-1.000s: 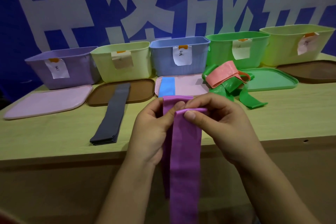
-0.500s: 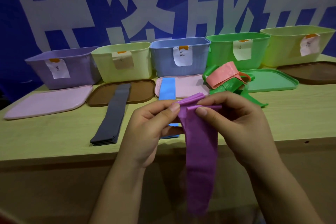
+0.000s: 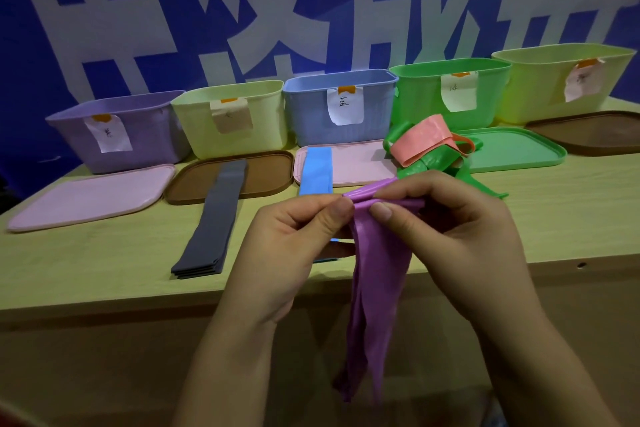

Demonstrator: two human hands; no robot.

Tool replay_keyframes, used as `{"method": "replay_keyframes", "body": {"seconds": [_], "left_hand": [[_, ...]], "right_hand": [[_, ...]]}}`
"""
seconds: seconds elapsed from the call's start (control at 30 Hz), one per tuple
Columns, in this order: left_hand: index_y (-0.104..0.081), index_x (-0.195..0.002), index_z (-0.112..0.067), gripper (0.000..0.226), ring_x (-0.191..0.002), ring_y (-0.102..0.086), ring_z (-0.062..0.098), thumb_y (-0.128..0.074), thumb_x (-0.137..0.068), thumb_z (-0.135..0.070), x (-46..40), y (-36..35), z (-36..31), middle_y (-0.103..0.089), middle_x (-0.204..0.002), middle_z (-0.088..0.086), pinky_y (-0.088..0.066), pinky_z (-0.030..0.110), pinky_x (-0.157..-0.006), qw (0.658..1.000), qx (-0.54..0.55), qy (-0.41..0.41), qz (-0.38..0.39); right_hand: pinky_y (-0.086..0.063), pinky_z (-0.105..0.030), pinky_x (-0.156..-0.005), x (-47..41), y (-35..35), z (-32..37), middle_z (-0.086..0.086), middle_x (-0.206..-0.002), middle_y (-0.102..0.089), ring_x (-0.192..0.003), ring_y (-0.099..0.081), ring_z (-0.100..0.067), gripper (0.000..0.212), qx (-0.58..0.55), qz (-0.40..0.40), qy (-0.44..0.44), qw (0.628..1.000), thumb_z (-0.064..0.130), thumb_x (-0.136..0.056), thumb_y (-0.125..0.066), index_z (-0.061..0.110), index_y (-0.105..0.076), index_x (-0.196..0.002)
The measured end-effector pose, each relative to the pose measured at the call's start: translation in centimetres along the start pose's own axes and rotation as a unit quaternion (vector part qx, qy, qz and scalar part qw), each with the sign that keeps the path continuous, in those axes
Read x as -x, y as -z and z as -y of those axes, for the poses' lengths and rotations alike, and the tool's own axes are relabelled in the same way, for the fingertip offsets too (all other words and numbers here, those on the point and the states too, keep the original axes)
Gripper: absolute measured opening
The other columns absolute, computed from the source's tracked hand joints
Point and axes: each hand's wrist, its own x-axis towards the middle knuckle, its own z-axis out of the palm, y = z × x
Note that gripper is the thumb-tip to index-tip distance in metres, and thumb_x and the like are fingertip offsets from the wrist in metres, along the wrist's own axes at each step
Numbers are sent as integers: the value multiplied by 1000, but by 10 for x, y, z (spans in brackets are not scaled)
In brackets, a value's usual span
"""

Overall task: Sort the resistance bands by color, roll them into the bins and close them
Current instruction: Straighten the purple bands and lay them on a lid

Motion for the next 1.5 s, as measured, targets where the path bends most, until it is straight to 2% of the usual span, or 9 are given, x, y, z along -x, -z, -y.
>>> {"method": "replay_keyframes", "body": {"seconds": [0.4,0.5,0.57,0.67,0.87,0.97,1.13,1.23,1.5], "left_hand": [[-75,-91,-21,21,-83,-71,14,-64,-78,-32,3,-3,-3,-75,-84,1,-55,23,-68,999,0,-40,19],[-77,-84,-30,10,-81,-70,6,-68,-82,-26,5,-1,-6,-75,-80,-8,-53,16,-67,996,-22,-79,33],[-76,-79,-40,16,-79,-69,1,-75,-75,-25,8,-2,-9,-73,-78,-15,-52,13,-66,991,-53,-111,43],[-75,-75,-42,17,-76,-68,0,-74,-66,-28,11,-4,-8,-72,-75,-18,-51,12,-65,986,-90,-140,15],[-74,-77,-45,18,-73,-68,0,-69,-73,-27,11,0,-5,-72,-75,-19,-52,12,-64,977,-104,-183,-28],[-75,-81,-39,23,-73,-67,-1,-67,-75,-18,10,0,-4,-71,-75,-21,-51,11,-64,973,-109,-199,-49],[-70,-94,-39,24,-74,-66,-3,-74,-75,-26,10,-2,-5,-69,-76,-28,-51,12,-66,958,-150,-234,-73],[-62,-111,-41,34,-77,-66,-3,-63,-79,-31,10,-2,-5,-69,-81,-29,-51,12,-67,953,-164,-244,-69],[-69,-97,-32,19,-84,-66,-2,-60,-81,-31,9,3,-2,-69,-86,-26,-51,13,-73,961,-147,-232,-39]], "right_hand": [[-49,-17,-69,3,-5,0,5,-80,-68,-79,-65,-9,8,-1,-21,14,1000,13,-76,-71,19,-68,-81],[-49,-17,-69,5,-7,0,7,-79,-67,-79,-65,-8,7,9,-29,17,999,14,-77,-70,19,-68,-81],[-51,-21,-68,6,-8,0,7,-80,-67,-80,-65,-11,8,21,-36,20,999,15,-77,-70,21,-68,-82],[-51,-20,-69,7,-10,1,7,-80,-68,-81,-66,-10,10,26,-40,25,999,15,-77,-70,23,-67,-83],[-50,-14,-66,6,-9,5,3,-80,-71,-73,-67,-4,19,-44,-47,-8,998,13,-71,-78,18,-65,-83],[-51,-14,-67,8,-6,11,6,-81,-70,-77,-67,-5,11,-17,-7,3,1000,14,-75,-71,20,-67,-83],[-50,-15,-65,6,-2,10,5,-84,-63,-78,-61,-7,10,125,-66,74,987,19,-76,-73,24,-66,-82],[-49,-16,-62,4,-3,8,6,-75,-64,-71,-61,-7,10,77,-75,29,994,21,-71,-75,26,-67,-75],[-51,-20,-60,-4,-2,9,3,-68,-65,-64,-62,-8,18,-41,-50,-59,996,24,-58,-86,24,-68,-61]]}}
